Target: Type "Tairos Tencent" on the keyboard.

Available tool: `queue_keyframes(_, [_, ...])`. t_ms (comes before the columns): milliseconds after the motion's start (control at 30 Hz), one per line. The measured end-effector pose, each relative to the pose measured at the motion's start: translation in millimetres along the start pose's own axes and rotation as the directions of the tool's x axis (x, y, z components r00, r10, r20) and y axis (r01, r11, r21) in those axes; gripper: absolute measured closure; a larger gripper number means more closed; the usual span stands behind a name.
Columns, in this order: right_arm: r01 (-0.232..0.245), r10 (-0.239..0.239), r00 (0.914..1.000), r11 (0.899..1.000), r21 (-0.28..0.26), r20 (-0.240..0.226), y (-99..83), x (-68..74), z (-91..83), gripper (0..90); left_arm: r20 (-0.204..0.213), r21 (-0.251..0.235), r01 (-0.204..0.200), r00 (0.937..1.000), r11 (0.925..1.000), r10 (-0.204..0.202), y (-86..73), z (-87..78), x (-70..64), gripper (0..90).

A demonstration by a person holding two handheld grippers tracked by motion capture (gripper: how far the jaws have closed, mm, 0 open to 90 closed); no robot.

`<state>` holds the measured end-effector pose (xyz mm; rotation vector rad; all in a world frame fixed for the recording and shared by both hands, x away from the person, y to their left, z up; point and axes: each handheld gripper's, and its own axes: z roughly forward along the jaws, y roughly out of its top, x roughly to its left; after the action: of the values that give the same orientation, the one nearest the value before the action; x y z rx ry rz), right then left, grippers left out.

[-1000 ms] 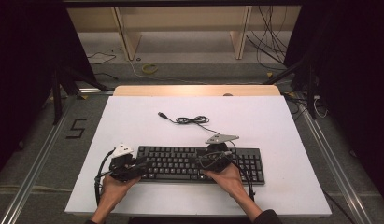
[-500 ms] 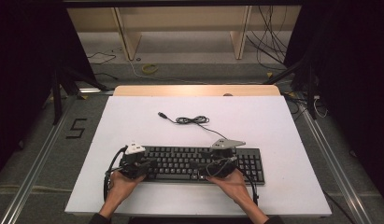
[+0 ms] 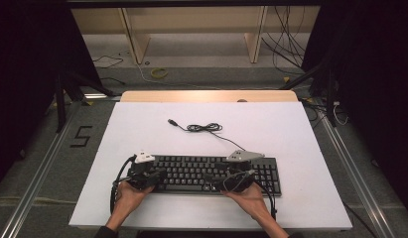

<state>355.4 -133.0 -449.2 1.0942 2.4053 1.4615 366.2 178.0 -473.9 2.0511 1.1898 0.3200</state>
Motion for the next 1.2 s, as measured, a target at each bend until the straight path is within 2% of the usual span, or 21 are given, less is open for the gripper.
queue_keyframes(33, [-0.002,0.002,1.0,1.0,-0.002,0.0,-0.1,0.2,-0.3,37.5,-0.004,0.014,-0.006,1.0,0.9999,0.006,-0.2,1.1,0.3,88.8])
queue_keyframes(367, [0.004,-0.004,1.0,1.0,0.002,0.006,-2.1,0.8,-0.5,37.4,-0.01,0.014,-0.013,0.9999,0.9998,0.013,-0.8,1.8,-0.4,88.9])
queue_keyframes(433, [0.004,-0.004,1.0,1.0,0.001,0.006,-2.1,0.7,-0.9,37.4,-0.011,0.01,-0.017,0.9998,0.9998,0.017,-0.6,1.1,-0.9,88.8])
queue_keyframes(633, [0.004,-0.004,1.0,1.0,-0.003,0.008,-2.4,0.0,-0.7,37.4,0.002,-0.018,0.005,1.0,0.9998,-0.005,0.1,-4.6,0.9,88.3])
queue_keyframes(1067, [0.003,-0.003,1.0,1.0,-0.004,0.007,-2.5,-0.1,-0.7,37.4,0.027,-0.065,0.026,0.9993,0.9975,-0.025,2.0,-15.1,2.7,75.5])
queue_keyframes(1200, [0.002,-0.002,1.0,1.0,0.0,0.003,-2.6,0.9,-0.3,37.4,0.039,-0.085,0.042,0.9985,0.9955,-0.039,2.1,-18.3,3.1,68.4])
